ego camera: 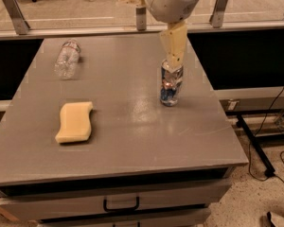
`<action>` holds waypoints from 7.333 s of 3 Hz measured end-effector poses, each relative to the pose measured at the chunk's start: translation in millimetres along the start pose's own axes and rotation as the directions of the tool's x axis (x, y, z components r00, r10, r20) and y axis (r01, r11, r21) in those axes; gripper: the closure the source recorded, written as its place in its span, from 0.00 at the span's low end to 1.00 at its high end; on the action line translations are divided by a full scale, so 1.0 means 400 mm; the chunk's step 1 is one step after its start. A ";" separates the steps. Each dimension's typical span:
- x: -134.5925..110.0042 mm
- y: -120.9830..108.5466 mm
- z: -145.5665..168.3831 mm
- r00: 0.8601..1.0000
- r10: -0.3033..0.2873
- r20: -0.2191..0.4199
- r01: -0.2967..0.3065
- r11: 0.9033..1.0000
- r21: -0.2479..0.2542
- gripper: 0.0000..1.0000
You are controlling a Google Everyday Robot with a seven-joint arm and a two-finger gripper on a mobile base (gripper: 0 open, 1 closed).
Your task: Move water bottle near sponge
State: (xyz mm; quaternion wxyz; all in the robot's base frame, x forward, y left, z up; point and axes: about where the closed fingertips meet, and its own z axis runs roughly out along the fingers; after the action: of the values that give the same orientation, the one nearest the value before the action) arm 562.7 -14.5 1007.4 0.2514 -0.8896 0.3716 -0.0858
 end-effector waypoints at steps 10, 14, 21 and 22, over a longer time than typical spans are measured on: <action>-0.052 -0.492 0.554 0.653 -0.756 -0.037 0.754 0.654 -0.053 0.00; -0.135 -0.467 0.708 0.624 -0.771 0.130 0.781 0.620 -0.071 0.05; -0.245 -0.238 0.606 0.731 -0.632 0.256 0.666 0.743 -0.066 1.00; -0.271 -0.183 0.586 0.748 -0.620 0.239 0.649 0.758 -0.066 0.82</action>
Offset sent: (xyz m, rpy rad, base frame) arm 0.1206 0.1383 0.0569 0.0430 -0.4725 0.5723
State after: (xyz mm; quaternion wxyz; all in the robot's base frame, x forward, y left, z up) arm 610.7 195.3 847.1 0.1782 -0.9825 0.0241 -0.0480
